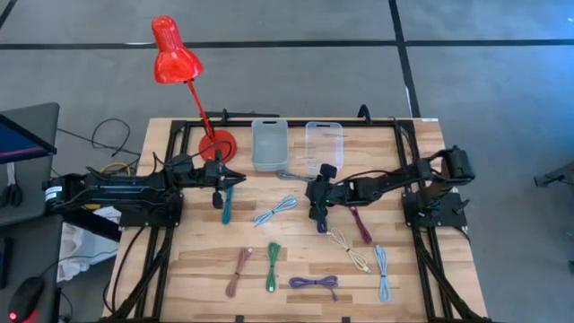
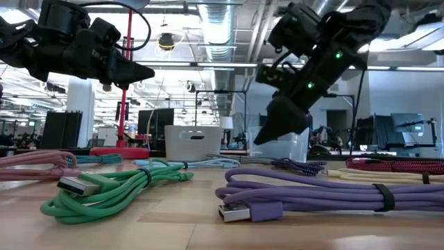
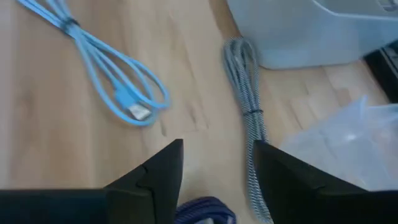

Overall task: Pick & Place USB Port
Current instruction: Put the gray charger cable into the transparent bin

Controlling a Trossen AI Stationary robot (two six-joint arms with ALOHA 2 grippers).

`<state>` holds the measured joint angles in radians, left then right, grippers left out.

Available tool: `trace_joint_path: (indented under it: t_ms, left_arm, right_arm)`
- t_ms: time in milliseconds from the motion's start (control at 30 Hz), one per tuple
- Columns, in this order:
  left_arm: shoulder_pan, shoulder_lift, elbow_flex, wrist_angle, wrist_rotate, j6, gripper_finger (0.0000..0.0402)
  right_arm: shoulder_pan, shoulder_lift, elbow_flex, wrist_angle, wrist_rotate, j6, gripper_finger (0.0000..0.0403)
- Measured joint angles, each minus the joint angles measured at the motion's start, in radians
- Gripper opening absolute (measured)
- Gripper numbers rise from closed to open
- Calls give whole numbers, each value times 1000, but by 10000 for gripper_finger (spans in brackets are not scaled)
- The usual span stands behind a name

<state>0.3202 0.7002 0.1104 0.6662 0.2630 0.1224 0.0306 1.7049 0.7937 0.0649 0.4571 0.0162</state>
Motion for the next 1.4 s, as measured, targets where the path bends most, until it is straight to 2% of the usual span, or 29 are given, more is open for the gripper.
trace_joint_path:
  t_ms: [200, 333, 533, 900, 1400]
  left_arm:
    - [0, 0, 0, -1, 0, -7, 40]
    - [0, 0, 0, -1, 0, -7, 40]
    - [0, 0, 0, -3, 0, -7, 40]
    - [0, 0, 0, -3, 0, -7, 40]
    - [0, 0, 0, -3, 0, -34, 40]
  right_arm:
    - [-21, 37, 9, 1, 32, 0, 139]
    - [-46, 36, 8, 7, 46, 2, 129]
    - [-95, 35, 8, 16, 29, 1, 142]
    - [-151, 35, 8, 3, -134, 3, 161]
    - [-195, 63, 11, -22, -131, -1, 152]
